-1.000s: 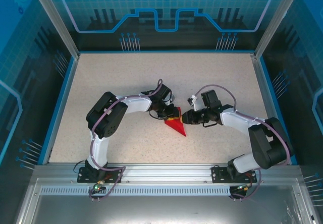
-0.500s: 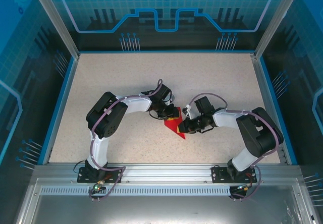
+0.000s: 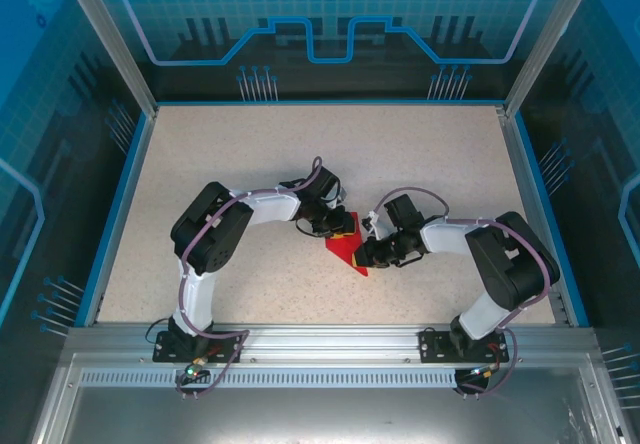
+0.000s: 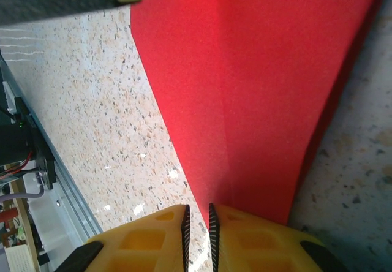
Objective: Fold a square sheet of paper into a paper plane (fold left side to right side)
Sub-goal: Fourth fold the wing at the center of the table.
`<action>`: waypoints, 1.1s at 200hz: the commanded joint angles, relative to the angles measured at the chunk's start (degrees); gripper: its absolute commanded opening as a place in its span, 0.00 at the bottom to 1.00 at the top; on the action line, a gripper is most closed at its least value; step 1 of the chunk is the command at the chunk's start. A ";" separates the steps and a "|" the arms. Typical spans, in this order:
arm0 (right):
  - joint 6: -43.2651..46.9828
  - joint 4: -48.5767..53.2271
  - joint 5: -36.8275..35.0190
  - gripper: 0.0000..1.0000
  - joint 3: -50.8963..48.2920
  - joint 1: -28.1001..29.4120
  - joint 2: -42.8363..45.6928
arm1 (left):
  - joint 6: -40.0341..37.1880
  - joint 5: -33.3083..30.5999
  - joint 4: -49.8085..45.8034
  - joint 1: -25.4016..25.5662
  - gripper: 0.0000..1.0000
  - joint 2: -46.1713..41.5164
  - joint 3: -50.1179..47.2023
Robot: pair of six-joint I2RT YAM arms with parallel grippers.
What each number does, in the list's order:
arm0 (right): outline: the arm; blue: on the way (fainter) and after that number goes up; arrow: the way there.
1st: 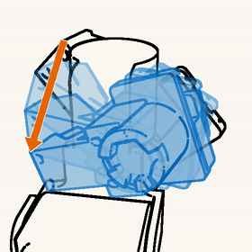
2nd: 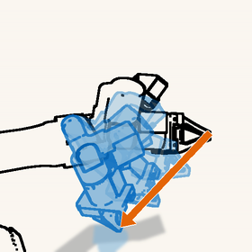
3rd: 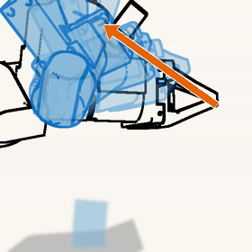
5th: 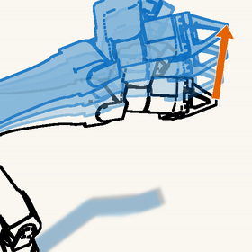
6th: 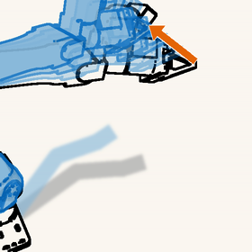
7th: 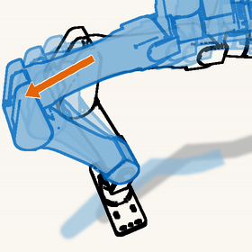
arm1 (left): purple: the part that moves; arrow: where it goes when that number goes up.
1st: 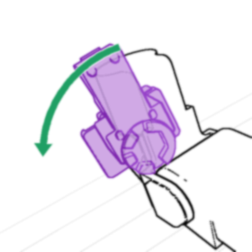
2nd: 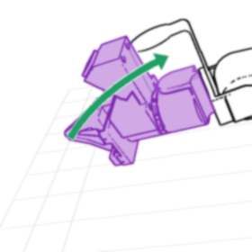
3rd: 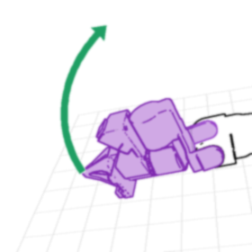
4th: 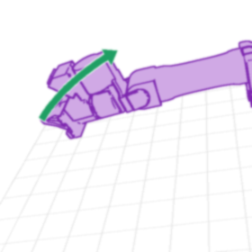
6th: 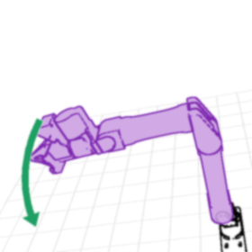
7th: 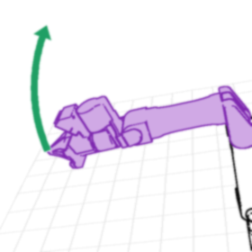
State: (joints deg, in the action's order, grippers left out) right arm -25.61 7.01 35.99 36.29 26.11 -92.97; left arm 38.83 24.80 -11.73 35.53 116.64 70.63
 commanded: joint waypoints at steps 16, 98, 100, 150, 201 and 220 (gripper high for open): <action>0.74 4.07 -0.61 0.19 -1.20 1.62 -0.07 | -1.47 -4.85 -5.89 -0.44 0.25 1.75 -2.52; 1.07 6.70 -1.40 0.17 -1.57 2.62 0.11 | -1.48 -4.85 -5.76 -0.63 0.25 1.71 -2.78; 1.08 6.82 -1.33 0.17 -1.64 2.63 0.14 | -1.48 -4.91 -5.76 -0.59 0.25 1.72 -2.78; 1.35 9.11 -1.81 0.17 -2.32 2.90 1.78 | -1.48 -4.94 -5.52 -0.77 0.25 1.87 -3.12; 1.73 10.41 -1.99 0.16 -2.37 2.98 1.60 | -1.56 -4.93 -5.43 -1.07 0.25 1.92 -3.31; 1.74 10.64 -1.66 0.16 -2.52 3.04 1.59 | -1.56 -4.93 -5.40 -1.07 0.25 1.92 -3.35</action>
State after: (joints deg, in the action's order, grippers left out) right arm -24.36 10.13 33.93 35.57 27.83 -91.50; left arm 38.81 25.02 -11.46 35.42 116.62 70.32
